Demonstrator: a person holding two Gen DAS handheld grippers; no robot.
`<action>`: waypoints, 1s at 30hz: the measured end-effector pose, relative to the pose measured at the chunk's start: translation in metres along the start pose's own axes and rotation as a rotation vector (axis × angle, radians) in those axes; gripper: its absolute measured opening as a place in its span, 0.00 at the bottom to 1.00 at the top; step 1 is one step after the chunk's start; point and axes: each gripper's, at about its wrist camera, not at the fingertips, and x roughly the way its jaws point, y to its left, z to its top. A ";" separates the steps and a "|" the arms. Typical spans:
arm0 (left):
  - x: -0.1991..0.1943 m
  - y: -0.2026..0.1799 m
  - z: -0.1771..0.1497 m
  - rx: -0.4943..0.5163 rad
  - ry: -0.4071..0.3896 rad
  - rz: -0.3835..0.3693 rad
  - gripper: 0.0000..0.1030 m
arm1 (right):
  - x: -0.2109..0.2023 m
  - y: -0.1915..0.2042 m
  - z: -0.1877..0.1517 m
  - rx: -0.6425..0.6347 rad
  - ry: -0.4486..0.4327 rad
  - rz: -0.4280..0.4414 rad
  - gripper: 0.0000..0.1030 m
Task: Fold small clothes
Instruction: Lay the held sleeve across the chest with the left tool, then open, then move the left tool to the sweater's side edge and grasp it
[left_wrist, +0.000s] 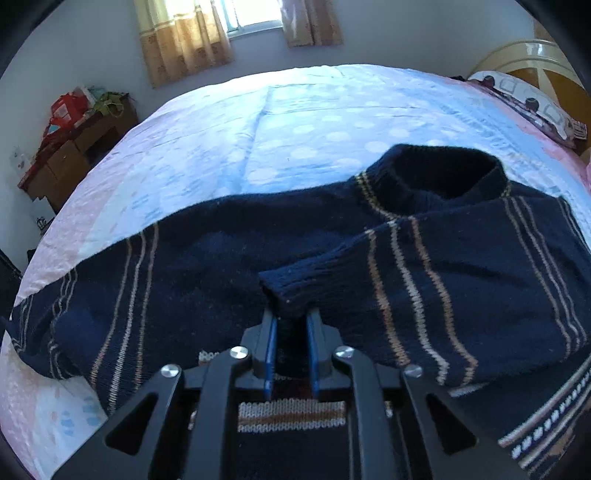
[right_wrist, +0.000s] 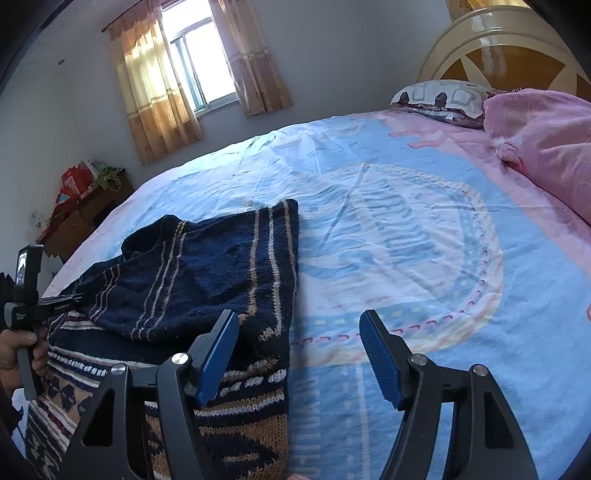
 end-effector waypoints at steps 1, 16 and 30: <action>0.000 0.001 -0.001 -0.008 -0.013 0.006 0.23 | -0.004 0.002 0.000 -0.005 -0.011 -0.006 0.67; 0.005 0.024 -0.008 -0.154 -0.029 -0.089 0.59 | 0.041 0.080 0.005 -0.226 0.277 0.022 0.67; 0.008 0.015 -0.008 -0.102 -0.014 -0.135 0.86 | 0.040 0.160 0.014 -0.270 0.290 -0.036 0.67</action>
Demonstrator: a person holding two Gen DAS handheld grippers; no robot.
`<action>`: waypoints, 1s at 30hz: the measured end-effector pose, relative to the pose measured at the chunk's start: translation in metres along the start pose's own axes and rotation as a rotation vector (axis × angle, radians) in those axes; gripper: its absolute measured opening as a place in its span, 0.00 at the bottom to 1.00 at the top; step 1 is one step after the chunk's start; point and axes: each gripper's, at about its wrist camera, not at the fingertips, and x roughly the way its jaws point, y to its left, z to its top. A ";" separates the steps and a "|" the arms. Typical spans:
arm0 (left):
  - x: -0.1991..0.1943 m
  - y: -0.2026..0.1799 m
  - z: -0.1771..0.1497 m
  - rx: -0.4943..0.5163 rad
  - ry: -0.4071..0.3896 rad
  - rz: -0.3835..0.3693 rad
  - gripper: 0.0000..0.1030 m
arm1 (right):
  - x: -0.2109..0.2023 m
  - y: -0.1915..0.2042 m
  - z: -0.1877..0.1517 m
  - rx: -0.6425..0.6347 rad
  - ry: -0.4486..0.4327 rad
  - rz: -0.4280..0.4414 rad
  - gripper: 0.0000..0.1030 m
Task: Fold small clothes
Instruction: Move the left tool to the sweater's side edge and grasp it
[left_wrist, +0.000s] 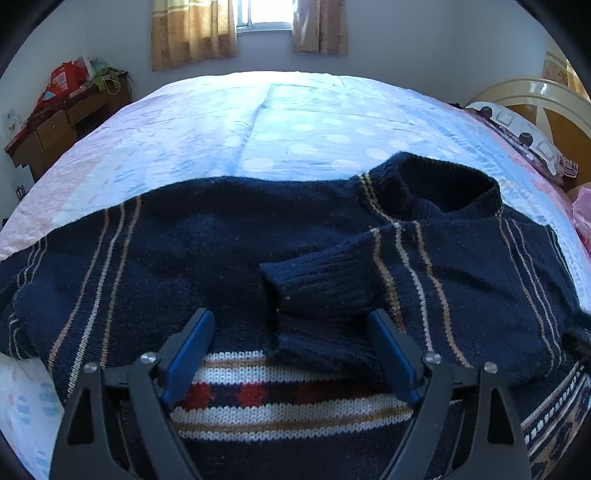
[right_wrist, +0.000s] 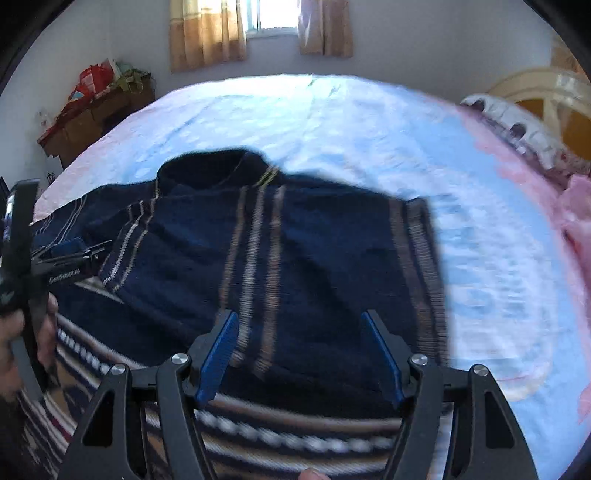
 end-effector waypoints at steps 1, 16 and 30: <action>0.000 0.000 0.000 0.001 0.000 0.000 0.86 | 0.011 -0.001 0.001 0.019 0.026 0.009 0.67; 0.001 0.003 -0.001 -0.007 0.003 -0.048 0.92 | 0.010 0.039 0.018 0.012 -0.030 -0.013 0.67; 0.001 0.000 -0.001 0.016 0.015 -0.039 0.93 | 0.037 0.088 -0.001 -0.063 -0.049 0.010 0.68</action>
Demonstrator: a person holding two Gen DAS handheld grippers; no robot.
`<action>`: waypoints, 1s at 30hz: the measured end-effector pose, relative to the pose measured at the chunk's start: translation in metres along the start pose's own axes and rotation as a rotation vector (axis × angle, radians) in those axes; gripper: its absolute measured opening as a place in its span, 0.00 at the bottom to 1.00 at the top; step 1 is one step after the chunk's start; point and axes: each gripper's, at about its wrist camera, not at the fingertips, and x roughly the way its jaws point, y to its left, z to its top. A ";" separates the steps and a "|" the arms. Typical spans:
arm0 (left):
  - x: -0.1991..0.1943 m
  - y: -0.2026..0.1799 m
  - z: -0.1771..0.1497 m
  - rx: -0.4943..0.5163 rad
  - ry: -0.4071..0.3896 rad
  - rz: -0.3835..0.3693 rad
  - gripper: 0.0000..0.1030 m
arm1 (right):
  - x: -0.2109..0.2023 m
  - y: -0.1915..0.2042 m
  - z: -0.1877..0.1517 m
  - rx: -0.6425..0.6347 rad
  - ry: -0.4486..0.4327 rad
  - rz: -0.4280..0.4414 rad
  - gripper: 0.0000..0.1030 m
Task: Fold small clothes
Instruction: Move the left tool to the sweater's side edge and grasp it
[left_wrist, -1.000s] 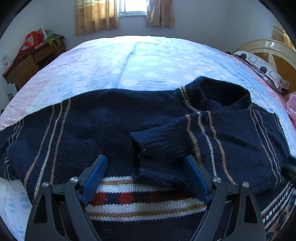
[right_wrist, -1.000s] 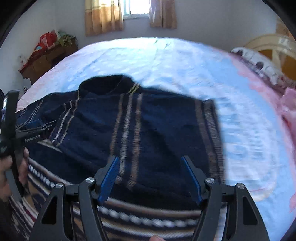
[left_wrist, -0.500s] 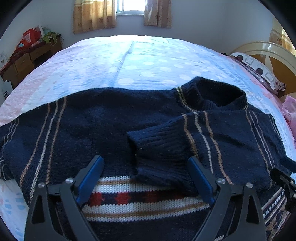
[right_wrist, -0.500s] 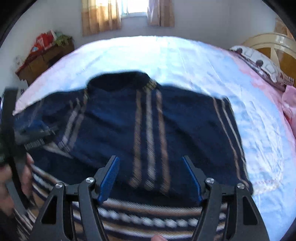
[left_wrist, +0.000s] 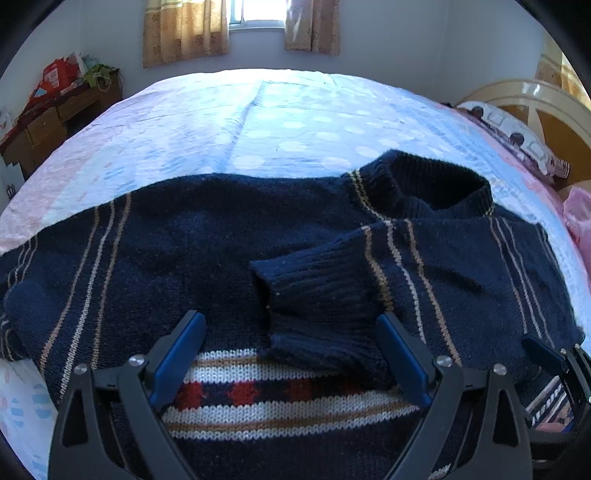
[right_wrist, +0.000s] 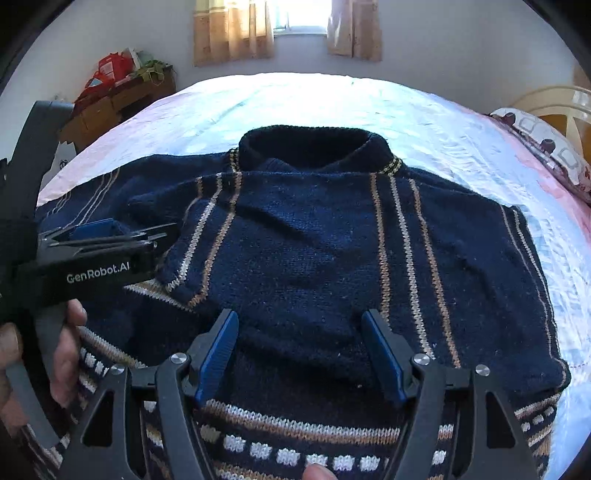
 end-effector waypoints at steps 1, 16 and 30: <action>0.000 -0.001 0.000 0.006 0.002 0.004 0.94 | 0.000 0.002 -0.003 -0.007 -0.010 -0.009 0.69; -0.065 0.065 -0.030 -0.006 -0.046 0.107 0.94 | 0.002 0.005 -0.005 -0.031 -0.016 -0.026 0.73; -0.103 0.273 -0.044 -0.237 -0.109 0.494 0.93 | 0.002 0.008 -0.006 -0.038 -0.024 -0.034 0.73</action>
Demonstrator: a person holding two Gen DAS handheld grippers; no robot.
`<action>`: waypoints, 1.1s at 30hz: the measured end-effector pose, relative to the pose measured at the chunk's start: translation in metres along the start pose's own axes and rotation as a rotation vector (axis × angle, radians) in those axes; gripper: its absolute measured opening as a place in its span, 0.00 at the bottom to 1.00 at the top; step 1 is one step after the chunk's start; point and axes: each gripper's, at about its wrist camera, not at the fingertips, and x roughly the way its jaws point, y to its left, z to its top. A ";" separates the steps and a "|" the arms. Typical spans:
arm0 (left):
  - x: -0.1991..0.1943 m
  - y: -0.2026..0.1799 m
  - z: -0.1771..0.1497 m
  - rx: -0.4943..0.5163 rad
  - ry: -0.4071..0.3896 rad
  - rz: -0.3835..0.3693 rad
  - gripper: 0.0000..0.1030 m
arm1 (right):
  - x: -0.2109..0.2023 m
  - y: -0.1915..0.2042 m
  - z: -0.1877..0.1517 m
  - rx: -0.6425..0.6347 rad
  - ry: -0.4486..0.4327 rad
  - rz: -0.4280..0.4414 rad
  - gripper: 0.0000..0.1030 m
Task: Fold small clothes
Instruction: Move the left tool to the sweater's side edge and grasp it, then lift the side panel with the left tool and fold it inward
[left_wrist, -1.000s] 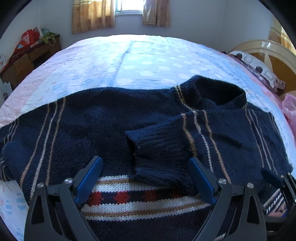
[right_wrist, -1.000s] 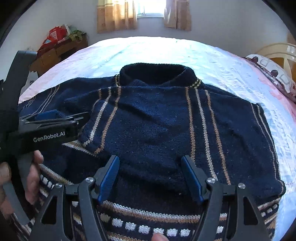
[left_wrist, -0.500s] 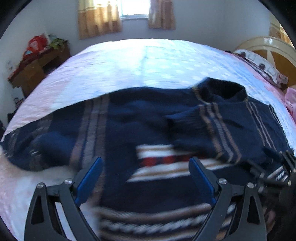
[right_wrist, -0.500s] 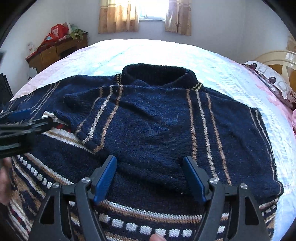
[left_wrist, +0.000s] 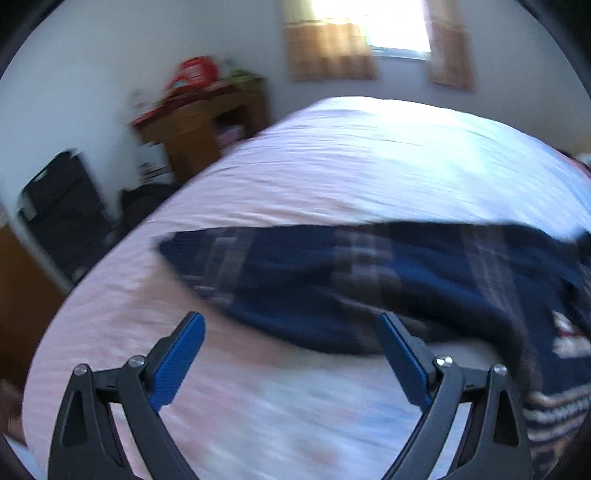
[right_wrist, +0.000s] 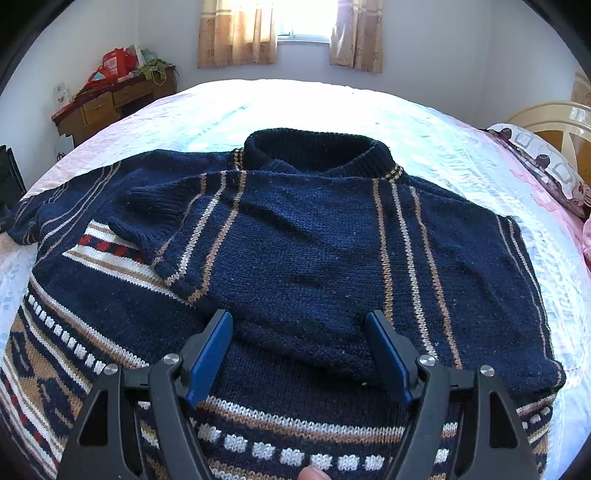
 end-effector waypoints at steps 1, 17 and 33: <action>0.008 0.017 0.005 -0.037 0.002 0.025 0.93 | 0.000 0.000 0.000 0.001 0.000 0.001 0.73; 0.110 0.103 0.030 -0.342 0.174 0.052 0.54 | 0.000 0.001 0.001 -0.002 -0.002 -0.001 0.73; 0.091 0.107 0.051 -0.378 0.017 -0.070 0.07 | 0.000 0.000 0.002 0.001 -0.003 0.007 0.73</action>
